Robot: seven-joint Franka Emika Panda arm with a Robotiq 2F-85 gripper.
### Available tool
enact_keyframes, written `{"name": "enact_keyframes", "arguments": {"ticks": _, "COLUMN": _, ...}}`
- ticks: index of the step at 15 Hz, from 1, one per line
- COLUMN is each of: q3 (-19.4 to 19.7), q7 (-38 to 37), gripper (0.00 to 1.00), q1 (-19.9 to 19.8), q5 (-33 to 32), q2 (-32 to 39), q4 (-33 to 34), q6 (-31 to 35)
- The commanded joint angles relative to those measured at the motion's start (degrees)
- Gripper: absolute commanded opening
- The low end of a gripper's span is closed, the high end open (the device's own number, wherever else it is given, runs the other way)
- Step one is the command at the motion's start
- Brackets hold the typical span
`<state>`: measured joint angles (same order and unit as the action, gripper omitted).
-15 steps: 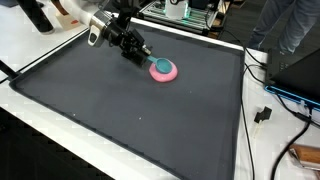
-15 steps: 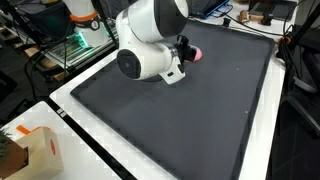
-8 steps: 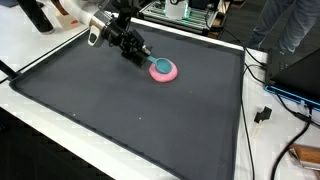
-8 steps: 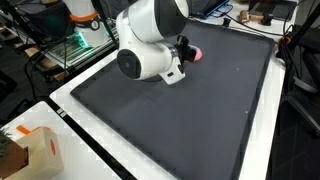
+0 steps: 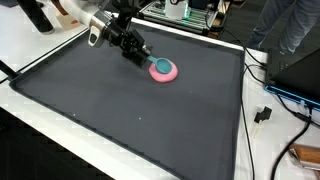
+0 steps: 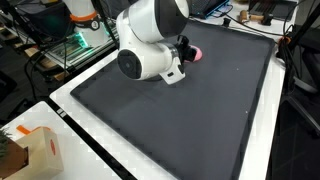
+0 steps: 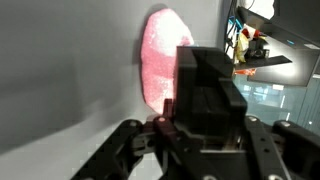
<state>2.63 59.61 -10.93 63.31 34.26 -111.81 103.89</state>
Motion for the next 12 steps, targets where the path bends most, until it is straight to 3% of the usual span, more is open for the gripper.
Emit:
{"name": "enact_keyframes", "arguments": {"ticks": 1, "q3": 0.75, "q7": -0.22, "gripper": 0.25, "q1": 0.8, "q5": -0.16, "q2": 2.24, "q4": 0.43, "q6": 1.79}}
{"name": "enact_keyframes", "arguments": {"ticks": 12, "q3": 0.48, "q7": -2.68, "gripper": 0.25, "q1": 2.77, "q5": -1.46, "q2": -4.36, "q4": -2.19, "q6": 2.13}}
